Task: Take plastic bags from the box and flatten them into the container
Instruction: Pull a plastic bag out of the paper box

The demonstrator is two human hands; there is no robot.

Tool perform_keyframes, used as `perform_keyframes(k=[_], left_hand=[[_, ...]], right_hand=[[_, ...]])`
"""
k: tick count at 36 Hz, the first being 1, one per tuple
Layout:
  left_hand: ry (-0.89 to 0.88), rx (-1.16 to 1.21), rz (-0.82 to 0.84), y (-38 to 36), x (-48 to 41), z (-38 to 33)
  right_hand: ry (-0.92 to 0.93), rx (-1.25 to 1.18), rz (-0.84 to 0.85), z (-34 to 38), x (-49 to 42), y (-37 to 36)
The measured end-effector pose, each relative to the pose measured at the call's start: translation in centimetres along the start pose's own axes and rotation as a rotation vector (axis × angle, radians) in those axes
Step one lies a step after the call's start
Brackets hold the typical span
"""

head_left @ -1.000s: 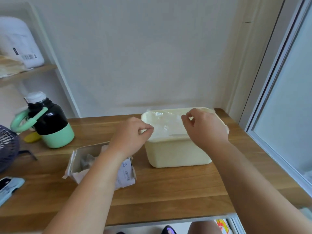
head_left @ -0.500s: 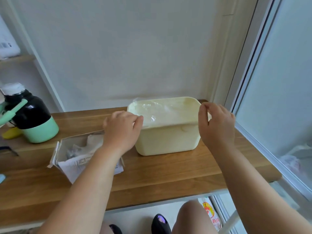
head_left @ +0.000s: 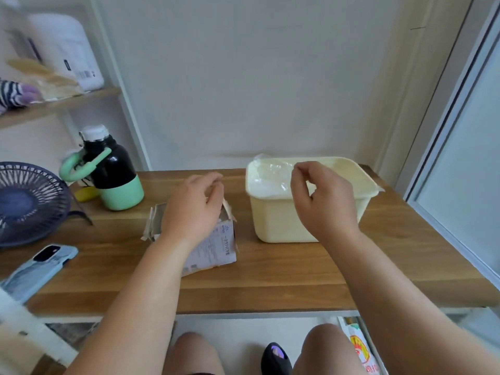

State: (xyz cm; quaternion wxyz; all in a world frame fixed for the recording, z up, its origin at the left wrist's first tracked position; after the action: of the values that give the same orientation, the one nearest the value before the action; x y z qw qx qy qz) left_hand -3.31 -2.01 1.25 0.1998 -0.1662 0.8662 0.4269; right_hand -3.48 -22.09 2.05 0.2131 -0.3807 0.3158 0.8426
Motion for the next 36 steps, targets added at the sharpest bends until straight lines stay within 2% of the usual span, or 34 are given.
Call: perform_keyframes(k=[4,7,10,12,15,18,20,23,26,29,32,36], left_hand=[[0.037,-0.118,0.078,2.0,0.8,2.2],[0.056,-0.311,0.179,2.5,1.1,3.9],[0.055,-0.476,0.322,2.0,1.4,4.9],[0.042,-0.504,0.370,1.7,1.3,5.0],[0.076,-0.401,0.370,1.5,0.9,4.8],[0.164,-0.215,0.353,1.7,0.5,4.7],[0.204,-0.103,0.288,1.8,0.3,5.0],[0.199,0.125,0.107,2.2,0.0,4.8],[0.125,0.368,0.056,2.2,0.1,4.1],[0.111,0.413,0.056,1.8,0.2,4.3],[0.224,0.348,0.160,1.4,0.4,4.8],[0.178,0.109,0.255,1.2,0.8,4.7]], right_hand=[[0.035,-0.071,0.096,2.2,0.8,-3.1],[0.033,-0.116,0.177,3.5,1.2,-5.4],[0.002,-0.142,0.316,4.4,1.7,-7.4],[-0.063,-0.176,0.440,4.7,2.0,-8.7],[-0.155,-0.178,0.612,4.5,2.2,-10.0],[-0.158,-0.135,0.736,4.2,2.1,-10.6],[-0.161,-0.138,0.770,4.1,1.8,-10.7],[-0.176,-0.157,0.835,4.1,1.3,-10.8],[-0.127,-0.180,0.816,4.5,0.9,-10.9],[-0.228,-0.281,0.772,4.4,0.7,-10.9],[-0.366,-0.370,0.691,4.2,0.1,-10.7],[-0.452,-0.488,0.630,4.1,-0.9,-10.2]])
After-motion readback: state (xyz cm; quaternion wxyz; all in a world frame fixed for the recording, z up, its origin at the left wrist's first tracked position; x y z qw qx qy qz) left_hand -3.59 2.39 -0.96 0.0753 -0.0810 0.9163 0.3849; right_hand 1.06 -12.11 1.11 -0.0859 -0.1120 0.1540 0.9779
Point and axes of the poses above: each hand's wrist, its own x-axis away from the middle knuckle, its own y-axis out of the back of the hand, z = x × y, the point moved 2 cm from there along -x, towards the middle knuckle, and after that the axes turned 4 degrees about -z, right-handed, at the moved point
